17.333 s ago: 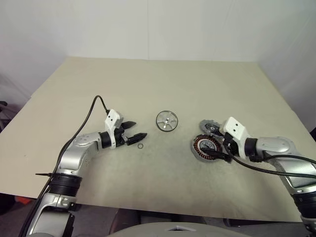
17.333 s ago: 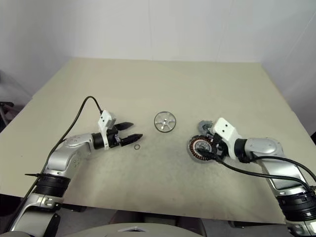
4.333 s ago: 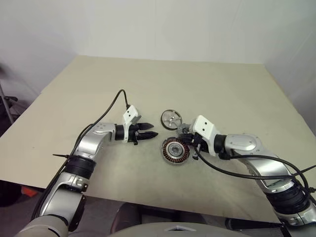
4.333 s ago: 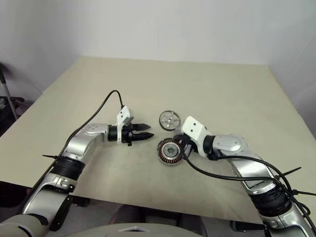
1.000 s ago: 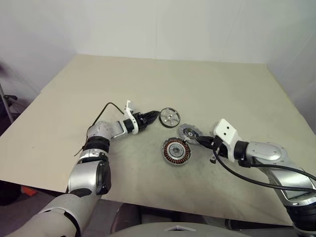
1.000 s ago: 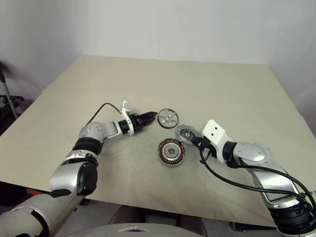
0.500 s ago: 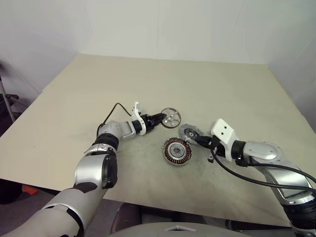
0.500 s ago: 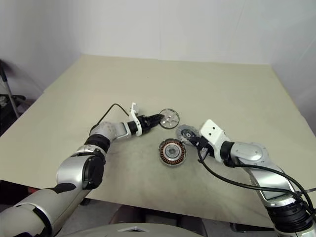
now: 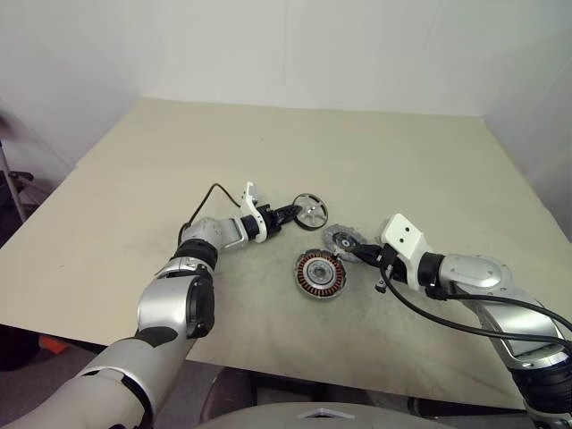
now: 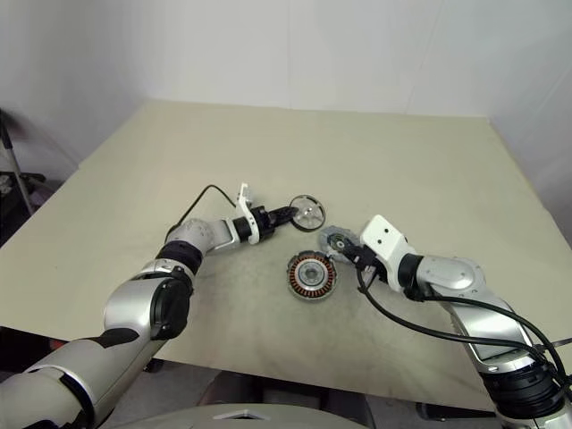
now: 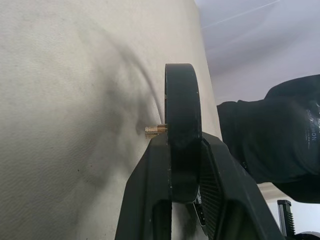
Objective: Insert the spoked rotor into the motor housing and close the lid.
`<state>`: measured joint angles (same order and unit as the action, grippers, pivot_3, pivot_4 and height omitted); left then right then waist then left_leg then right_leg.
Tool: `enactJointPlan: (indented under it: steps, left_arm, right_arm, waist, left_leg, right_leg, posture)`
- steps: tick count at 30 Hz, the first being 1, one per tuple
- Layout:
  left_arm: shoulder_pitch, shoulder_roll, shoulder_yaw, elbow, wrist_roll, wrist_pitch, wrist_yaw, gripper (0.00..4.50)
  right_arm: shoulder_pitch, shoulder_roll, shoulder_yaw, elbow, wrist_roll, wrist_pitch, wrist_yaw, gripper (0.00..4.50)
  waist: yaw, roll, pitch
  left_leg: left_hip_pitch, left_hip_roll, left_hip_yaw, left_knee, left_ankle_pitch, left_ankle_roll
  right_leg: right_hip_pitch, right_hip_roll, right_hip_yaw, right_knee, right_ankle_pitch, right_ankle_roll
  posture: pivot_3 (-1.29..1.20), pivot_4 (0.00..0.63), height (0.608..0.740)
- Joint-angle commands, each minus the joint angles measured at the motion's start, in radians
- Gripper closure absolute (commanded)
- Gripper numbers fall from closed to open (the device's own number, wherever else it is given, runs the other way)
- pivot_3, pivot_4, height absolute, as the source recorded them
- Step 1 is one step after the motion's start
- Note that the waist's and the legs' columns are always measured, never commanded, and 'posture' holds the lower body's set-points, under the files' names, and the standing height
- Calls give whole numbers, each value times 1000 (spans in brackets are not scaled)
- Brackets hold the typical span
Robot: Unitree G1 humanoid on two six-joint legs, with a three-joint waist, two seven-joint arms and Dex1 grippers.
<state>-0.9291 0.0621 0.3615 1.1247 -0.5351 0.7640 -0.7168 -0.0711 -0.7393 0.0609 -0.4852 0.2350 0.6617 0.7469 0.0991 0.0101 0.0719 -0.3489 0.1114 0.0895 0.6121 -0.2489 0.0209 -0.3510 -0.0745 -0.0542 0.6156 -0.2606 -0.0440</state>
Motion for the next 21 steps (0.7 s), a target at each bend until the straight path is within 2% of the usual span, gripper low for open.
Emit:
enactJointPlan:
  steps: [1,7,14,18,21]
  left_arm:
    - [-18,37,59,-30,-64,66,-37,4105]
    - [11,123,108,-177,-183,340,-100,4105]
    - [175,154,67,-550,-318,718,-68,4105]
    - [251,143,31,-656,-334,798,-46,4105]
    - [287,134,-6,-666,-319,788,-43,4105]
  right_arm:
    - [-1,-8,-19,-25,3,-3,-7,4500]
    - [99,-56,-75,-63,18,-8,14,4500]
    - [188,-56,-127,-101,68,-29,49,4500]
    - [200,30,-207,-83,232,-10,83,4500]
    - [219,47,-214,-67,257,-42,108,4500]
  waist:
    - [-2,0,0]
    - [-2,0,0]
    - [-3,0,0]
    - [-2,0,0]
    - [-1,0,0]
  left_leg:
    - [0,0,0,0,0,0]
    - [-1,0,0,-1,0,0]
    - [-1,0,1,-2,-1,1]
    - [-1,0,1,-1,-1,1]
    - [0,0,1,-1,-1,2]
  right_leg:
    - [0,0,0,0,0,0]
    - [-4,0,0,0,0,0]
    - [-4,0,0,-2,0,-1]
    - [-3,0,0,-2,0,-1]
    - [1,0,0,-2,0,-1]
  posture:
    - [0,0,740]
    - [0,0,740]
    - [0,0,740]
    - [0,0,740]
    - [0,0,740]
